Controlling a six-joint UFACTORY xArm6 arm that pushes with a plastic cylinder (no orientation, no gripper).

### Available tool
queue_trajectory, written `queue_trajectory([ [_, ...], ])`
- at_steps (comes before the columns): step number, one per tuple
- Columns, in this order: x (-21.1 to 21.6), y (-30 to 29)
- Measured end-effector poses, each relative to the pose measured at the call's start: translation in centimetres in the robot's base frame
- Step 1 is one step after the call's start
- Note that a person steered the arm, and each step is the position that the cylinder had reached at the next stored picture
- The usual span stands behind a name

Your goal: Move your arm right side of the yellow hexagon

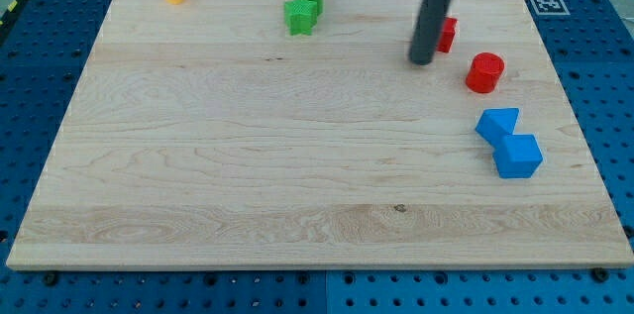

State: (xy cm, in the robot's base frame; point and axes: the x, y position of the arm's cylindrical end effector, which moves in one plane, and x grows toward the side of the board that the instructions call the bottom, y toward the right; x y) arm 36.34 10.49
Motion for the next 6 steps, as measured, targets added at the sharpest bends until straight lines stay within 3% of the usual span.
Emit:
queue_trajectory([
  [1,-1.0,-5.0],
  [4,-12.2,-5.9],
  [6,-17.1,-11.3],
])
